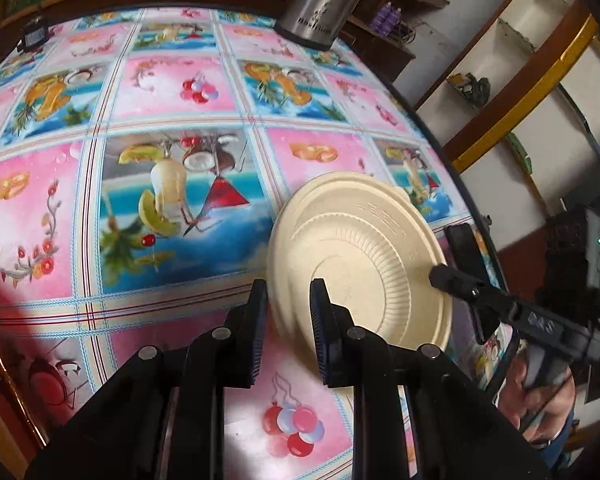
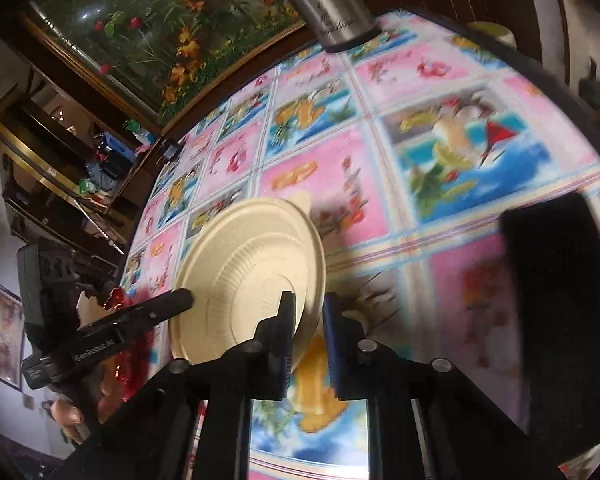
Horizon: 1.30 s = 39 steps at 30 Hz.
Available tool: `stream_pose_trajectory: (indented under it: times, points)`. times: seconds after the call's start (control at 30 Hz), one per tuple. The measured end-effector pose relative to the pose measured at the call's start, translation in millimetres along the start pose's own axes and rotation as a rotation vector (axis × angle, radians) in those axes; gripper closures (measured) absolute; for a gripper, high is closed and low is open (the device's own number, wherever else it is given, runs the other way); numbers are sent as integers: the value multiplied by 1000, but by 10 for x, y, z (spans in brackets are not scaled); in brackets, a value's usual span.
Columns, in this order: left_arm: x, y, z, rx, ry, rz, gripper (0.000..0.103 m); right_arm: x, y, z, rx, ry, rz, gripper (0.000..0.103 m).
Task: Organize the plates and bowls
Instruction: 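Grasp the small beige bowl rim with the left tool while the right tool releases it, then carry the small beige bowl with the left tool over the bowl stack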
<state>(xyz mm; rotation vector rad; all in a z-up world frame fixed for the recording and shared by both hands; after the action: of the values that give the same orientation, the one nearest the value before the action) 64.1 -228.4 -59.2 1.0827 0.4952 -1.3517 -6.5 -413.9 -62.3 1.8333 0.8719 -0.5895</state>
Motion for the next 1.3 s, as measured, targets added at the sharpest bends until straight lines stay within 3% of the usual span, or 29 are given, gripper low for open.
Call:
stream_pose_trajectory:
  times: [0.1,0.2,0.33,0.57,0.6,0.63,0.8,1.3]
  points:
    - [-3,37,-76,-2,73,42,84,6,-81,-214,-36,11,-28,83]
    - [13,44,-121,-12,79,41,84,-49,-103,-390,-85,24,-39,81]
    - [37,34,-132,23,159,77,84,-126,34,-348,-153,-107,-8,76]
    - [65,12,-99,72,226,127,85,179,91,-232,-133,-51,-39,79]
    - [66,14,-86,76,228,132,87,211,89,-229,-127,-48,-31,88]
    - [63,5,-67,82,223,138,91,213,93,-235,-118,-39,-13,91]
    - [-21,2,36,124,251,226,89,94,96,-307,-124,-98,66,92]
    - [-86,6,78,141,265,271,88,60,71,-329,-103,-92,75,92]
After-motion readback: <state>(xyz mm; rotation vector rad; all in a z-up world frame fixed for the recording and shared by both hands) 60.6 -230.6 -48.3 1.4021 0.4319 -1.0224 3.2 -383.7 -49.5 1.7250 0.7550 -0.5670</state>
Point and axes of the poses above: each gripper's, at about its wrist camera, not at the fingertips, and x roughly the way its jaws point, z to its right, y to its top, the point moved 5 cm from there along x, roughly the way its jaws point, and after that the axes turned 15 degrees about -x, right-handed, at the moved point
